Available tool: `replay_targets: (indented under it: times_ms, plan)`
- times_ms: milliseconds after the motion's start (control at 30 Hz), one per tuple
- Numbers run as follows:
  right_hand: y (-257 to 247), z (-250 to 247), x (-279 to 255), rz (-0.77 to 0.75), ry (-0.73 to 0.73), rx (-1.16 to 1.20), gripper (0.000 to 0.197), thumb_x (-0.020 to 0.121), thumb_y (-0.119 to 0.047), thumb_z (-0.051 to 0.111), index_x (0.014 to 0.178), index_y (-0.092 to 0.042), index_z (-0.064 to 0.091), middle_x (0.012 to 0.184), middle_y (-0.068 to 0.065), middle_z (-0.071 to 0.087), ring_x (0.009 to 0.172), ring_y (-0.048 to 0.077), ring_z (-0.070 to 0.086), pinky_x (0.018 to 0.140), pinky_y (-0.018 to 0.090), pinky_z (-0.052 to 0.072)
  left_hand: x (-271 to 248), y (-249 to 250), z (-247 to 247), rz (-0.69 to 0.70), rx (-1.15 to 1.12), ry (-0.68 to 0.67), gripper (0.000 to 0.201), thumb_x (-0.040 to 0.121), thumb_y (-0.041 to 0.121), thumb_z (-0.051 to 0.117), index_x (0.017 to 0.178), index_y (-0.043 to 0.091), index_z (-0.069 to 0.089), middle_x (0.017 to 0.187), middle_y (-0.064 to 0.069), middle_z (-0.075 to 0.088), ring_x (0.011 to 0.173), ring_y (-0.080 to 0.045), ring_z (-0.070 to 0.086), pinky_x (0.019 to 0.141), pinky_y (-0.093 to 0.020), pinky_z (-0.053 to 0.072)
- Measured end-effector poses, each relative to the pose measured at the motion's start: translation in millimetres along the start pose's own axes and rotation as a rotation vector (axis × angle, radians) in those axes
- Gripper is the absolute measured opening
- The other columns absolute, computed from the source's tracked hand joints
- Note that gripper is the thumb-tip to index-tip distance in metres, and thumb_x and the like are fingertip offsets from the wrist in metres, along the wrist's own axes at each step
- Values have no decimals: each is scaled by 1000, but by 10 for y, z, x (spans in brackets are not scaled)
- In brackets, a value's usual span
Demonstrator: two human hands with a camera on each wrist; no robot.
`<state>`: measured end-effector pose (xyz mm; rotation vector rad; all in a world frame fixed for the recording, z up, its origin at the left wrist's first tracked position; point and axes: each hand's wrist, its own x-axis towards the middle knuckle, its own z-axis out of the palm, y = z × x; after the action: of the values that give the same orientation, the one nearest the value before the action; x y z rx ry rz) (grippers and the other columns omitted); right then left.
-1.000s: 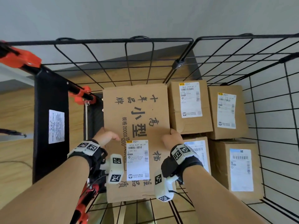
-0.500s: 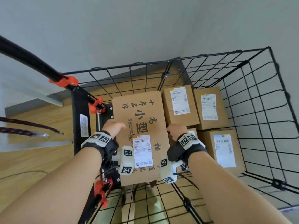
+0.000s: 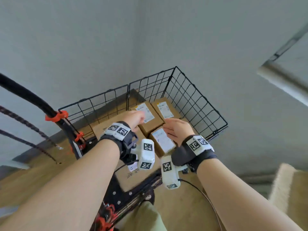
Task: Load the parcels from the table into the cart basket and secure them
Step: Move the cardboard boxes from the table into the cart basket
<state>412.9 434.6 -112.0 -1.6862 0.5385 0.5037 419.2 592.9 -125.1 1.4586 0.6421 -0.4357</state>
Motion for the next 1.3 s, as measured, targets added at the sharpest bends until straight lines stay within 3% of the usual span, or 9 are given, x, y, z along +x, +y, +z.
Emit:
replay_targets:
  times_ms: [200, 300, 433, 567, 733, 900, 1067, 1167, 1300]
  plan:
    - [80, -557, -979, -102, 64, 299, 24, 95, 6, 36, 101, -4, 58, 71, 6, 70, 57, 14, 65, 55, 21, 53, -889, 240, 413, 171, -23, -202, 23, 93, 7, 49, 111, 13, 62, 104, -6, 61, 98, -18, 56, 83, -31, 42]
    - [188, -814, -1390, -129, 223, 258, 21, 91, 6, 48, 92, -11, 60, 77, 5, 63, 63, 14, 59, 62, 24, 48, -1227, 155, 674, 186, 8, -315, 21, 91, 5, 51, 91, 20, 65, 108, -6, 61, 100, -17, 58, 90, -35, 44]
    - [321, -1252, -1942, -171, 310, 396, 24, 91, 13, 42, 106, 5, 59, 59, 9, 65, 37, 7, 54, 37, 16, 42, -1605, 79, 1068, 215, 79, -406, 22, 91, 4, 49, 91, 20, 64, 105, -6, 60, 97, -18, 56, 93, -38, 42]
    - [451, -1732, -2344, -155, 450, 358, 21, 89, 5, 51, 95, -7, 67, 93, 14, 66, 64, 13, 58, 64, 23, 47, -1941, 37, 1465, 227, 128, -491, 20, 91, 3, 49, 89, 19, 62, 103, -6, 57, 94, -18, 55, 100, -40, 39]
    - [796, -2295, -2678, -121, 525, 396, 26, 90, 3, 48, 81, -17, 62, 81, 4, 63, 78, 15, 59, 67, 24, 45, -2208, -77, 2024, 241, 192, -549, 21, 89, 3, 49, 85, 19, 62, 99, -5, 58, 95, -18, 54, 92, -36, 38]
    - [1250, -3012, -2952, -119, 587, 433, 32, 90, 5, 49, 121, -1, 56, 91, 7, 59, 72, 13, 56, 66, 21, 46, -2409, -364, 2755, 220, 242, -581, 23, 88, 5, 49, 83, 22, 63, 89, 0, 58, 80, -11, 54, 91, -34, 36]
    - [1892, -3900, -3118, -116, 596, 518, 34, 91, 10, 45, 123, 4, 53, 84, 5, 58, 73, 12, 55, 90, 37, 48, -2540, -775, 3585, 171, 288, -535, 22, 89, 5, 49, 82, 22, 62, 87, 2, 57, 83, -11, 53, 92, -35, 35]
    - [2297, -4482, -3189, -60, 605, 588, 24, 93, 6, 42, 105, -8, 57, 91, 9, 61, 74, 13, 57, 70, 25, 52, -2578, -1025, 4106, 110, 327, -497, 17, 92, 10, 49, 80, 19, 58, 86, 1, 56, 89, -15, 52, 87, -33, 37]
    - [2715, -5254, -3182, 27, 716, 647, 27, 94, 2, 39, 107, -8, 60, 104, 12, 59, 83, 18, 58, 80, 30, 50, -2540, -1268, 4702, 58, 366, -391, 24, 90, 18, 56, 113, 12, 60, 121, -12, 57, 114, -21, 52, 86, -36, 36]
